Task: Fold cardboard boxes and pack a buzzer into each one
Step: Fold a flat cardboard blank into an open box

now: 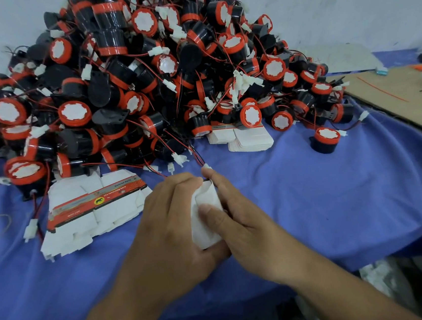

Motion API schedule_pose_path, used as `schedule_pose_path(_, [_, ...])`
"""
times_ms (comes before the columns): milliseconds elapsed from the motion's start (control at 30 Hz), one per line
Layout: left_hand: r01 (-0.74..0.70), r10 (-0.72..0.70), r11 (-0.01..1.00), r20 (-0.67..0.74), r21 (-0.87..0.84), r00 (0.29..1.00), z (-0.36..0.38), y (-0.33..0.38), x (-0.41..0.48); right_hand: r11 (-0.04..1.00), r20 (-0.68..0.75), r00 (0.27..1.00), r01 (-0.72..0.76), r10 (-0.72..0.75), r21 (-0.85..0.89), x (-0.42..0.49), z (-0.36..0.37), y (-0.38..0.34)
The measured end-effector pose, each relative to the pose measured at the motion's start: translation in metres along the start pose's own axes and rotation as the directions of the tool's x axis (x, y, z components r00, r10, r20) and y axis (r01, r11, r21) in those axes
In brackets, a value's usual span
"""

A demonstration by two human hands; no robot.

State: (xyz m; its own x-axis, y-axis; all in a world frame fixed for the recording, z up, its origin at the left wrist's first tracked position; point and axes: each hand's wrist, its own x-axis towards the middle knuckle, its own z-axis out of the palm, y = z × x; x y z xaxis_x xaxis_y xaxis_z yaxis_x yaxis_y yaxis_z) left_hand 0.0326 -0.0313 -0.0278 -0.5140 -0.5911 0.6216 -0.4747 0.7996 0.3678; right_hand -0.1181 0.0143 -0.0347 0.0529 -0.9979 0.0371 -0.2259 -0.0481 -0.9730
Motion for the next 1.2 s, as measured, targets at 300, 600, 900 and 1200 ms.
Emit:
schedule_pose_path(300, [-0.027, 0.028, 0.998, -0.021, 0.054, 0.999, 0.004, 0.002, 0.0, 0.997, -0.055, 0.998, -0.001, -0.003, -0.073, -0.001, 0.0, 0.001])
schedule_pose_path(600, [-0.074, 0.077, 0.991, -0.021, 0.11, 0.997, 0.008, 0.0, -0.003, 0.991, -0.025, 0.999, -0.024, 0.021, -0.133, -0.001, -0.001, 0.008])
schedule_pose_path(900, [-0.062, 0.064, 0.995, -0.023, 0.081, 0.998, 0.008, 0.0, -0.004, 0.993, 0.009, 1.0, 0.021, -0.02, -0.112, -0.002, 0.006, 0.0])
schedule_pose_path(1200, [0.033, -0.033, 0.999, -0.043, -0.014, 0.999, -0.001, 0.0, -0.001, 0.909, 0.061, 0.997, -0.075, 0.055, 0.41, 0.007, -0.007, -0.01])
